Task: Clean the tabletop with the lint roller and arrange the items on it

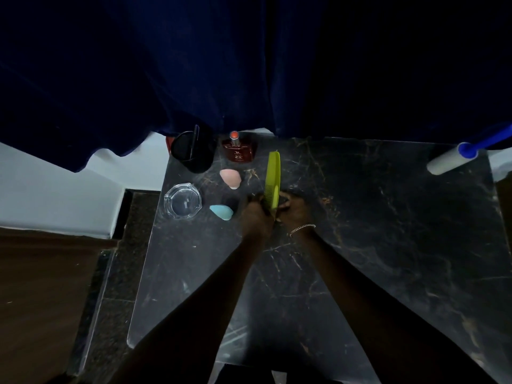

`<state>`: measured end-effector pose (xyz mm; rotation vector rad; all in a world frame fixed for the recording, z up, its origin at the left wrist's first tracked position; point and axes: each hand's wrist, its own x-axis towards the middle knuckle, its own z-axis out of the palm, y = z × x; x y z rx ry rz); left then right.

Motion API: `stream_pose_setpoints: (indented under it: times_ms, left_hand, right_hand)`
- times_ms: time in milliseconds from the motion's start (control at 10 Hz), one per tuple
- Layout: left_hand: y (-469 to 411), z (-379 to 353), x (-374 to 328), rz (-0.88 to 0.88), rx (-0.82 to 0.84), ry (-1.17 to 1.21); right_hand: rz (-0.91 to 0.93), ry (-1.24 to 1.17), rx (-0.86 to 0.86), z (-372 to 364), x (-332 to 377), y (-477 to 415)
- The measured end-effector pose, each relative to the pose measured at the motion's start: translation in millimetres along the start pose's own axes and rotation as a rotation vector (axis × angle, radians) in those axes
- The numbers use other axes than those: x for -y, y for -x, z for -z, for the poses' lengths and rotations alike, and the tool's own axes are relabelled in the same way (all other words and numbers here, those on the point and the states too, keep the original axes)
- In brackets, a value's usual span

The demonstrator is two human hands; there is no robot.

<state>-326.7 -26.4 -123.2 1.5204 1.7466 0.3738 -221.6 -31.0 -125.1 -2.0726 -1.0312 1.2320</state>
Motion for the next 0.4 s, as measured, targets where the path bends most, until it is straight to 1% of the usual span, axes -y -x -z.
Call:
stream_pose_setpoints:
  times_ms: [100,200,300,400]
  left_hand:
    - [2.8,2.1,3.3,-0.056,0.015,-0.041]
    - [9.7,6.4,3.9,-0.116,0.029,-0.073]
    - [18.9,11.6,6.4,-0.185,0.037,-0.042]
    - [32.9,15.4,5.9,-0.229,0.080,-0.023]
  right_hand:
    - [0.045,0.054,-0.048,-2.8,-1.4,0.6]
    - [0.026,0.066,-0.077,-1.1,-1.2,9.0]
    - [0.017,0.068,-0.074,3.9,-6.3,19.4]
    - [0.050,-0.041,-0.115,10.3,-12.7,36.3]
